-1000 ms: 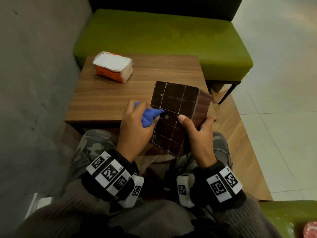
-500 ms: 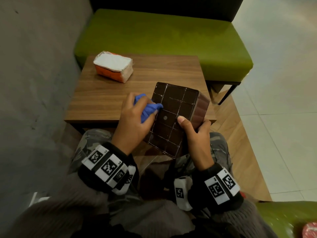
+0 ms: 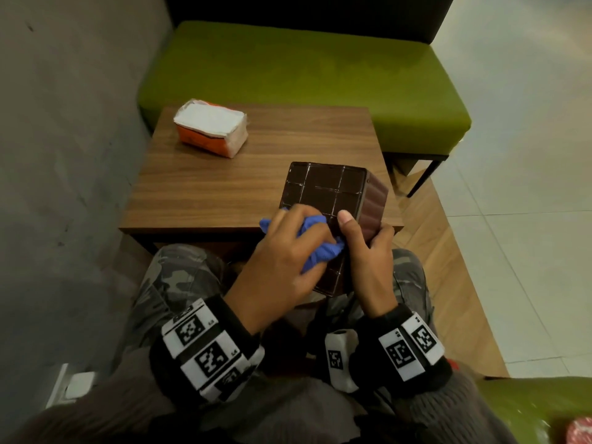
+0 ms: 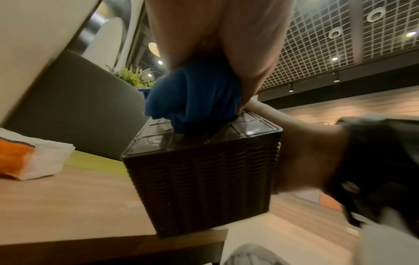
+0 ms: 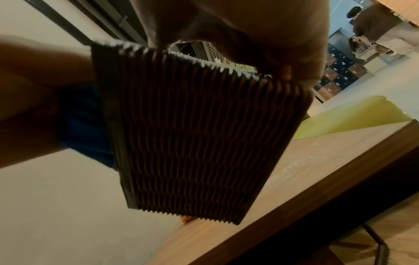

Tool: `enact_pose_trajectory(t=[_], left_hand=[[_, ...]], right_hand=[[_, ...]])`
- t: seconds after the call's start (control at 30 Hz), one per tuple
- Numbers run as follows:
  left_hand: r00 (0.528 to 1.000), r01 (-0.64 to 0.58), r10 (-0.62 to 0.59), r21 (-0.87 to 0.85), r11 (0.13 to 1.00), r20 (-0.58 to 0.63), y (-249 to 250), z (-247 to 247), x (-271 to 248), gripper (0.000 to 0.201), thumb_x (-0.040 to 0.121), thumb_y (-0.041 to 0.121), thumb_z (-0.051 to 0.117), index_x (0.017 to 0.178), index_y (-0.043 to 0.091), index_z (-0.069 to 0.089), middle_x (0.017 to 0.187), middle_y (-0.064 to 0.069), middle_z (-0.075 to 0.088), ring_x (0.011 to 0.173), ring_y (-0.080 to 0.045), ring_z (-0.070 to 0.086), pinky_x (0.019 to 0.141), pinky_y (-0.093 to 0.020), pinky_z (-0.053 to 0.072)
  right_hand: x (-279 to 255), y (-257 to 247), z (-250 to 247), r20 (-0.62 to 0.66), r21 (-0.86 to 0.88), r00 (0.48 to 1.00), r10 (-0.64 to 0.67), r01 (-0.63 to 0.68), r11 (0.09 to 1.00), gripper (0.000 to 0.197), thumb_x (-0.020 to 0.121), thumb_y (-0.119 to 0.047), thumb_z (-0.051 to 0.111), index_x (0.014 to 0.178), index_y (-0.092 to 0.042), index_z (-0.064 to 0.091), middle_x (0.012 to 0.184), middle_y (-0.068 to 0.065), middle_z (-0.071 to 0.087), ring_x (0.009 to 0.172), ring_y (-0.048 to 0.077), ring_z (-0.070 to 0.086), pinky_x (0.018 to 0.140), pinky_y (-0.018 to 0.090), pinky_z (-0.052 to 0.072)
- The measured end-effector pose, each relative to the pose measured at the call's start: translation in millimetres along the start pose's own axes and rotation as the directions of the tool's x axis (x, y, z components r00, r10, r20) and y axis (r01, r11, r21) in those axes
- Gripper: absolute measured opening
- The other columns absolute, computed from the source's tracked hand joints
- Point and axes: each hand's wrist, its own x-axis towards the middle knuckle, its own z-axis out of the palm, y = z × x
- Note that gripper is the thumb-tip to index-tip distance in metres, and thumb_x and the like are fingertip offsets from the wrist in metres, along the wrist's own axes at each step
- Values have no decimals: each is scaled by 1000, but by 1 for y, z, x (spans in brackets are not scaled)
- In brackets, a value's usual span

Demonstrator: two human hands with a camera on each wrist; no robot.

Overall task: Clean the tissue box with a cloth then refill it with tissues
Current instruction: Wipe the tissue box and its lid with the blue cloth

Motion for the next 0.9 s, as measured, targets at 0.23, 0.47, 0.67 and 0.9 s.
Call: enact_pose_trajectory(t=[0.23,0.47,0.67,0.9], left_hand=[[970,164,-171,-53,985,-175,-2,-1,19,12,82,26,56,87,16,54,101,1,48,93,-13,49,72,-25,45],[928,260,-291,-157,953,-232,-11,1,26,11,81,19,64,86,12,57,99,0,48,90,-16,51,73,-32,49],[1000,15,-15,-21,1000,-12,-9,9,-21,17,79,21,61,96,18,57,110,-1,50,102,-10,44,84,-19,36],[976,177,-185,-78,981,-116,-30,4,-17,17,82,28,56,94,16,57,109,2,46,103,-12,46,84,-21,42]], right_hand=[[-4,-2,4,12,-38,1000,-29,29,999,73,54,-77,57,107,-29,43,99,-15,62,93,4,62,86,35,52],[-7,2,5,39,-10,999,3,-2,1000,63,53,-77,59,98,-37,41,101,-16,60,95,2,61,84,31,51],[12,2,-5,-4,150,999,50,-49,988,67,54,-73,67,108,-39,44,119,-3,60,109,18,62,98,47,49],[13,5,-9,14,218,995,98,-99,971,99,52,-73,67,131,-18,41,124,2,59,111,21,63,97,49,51]])
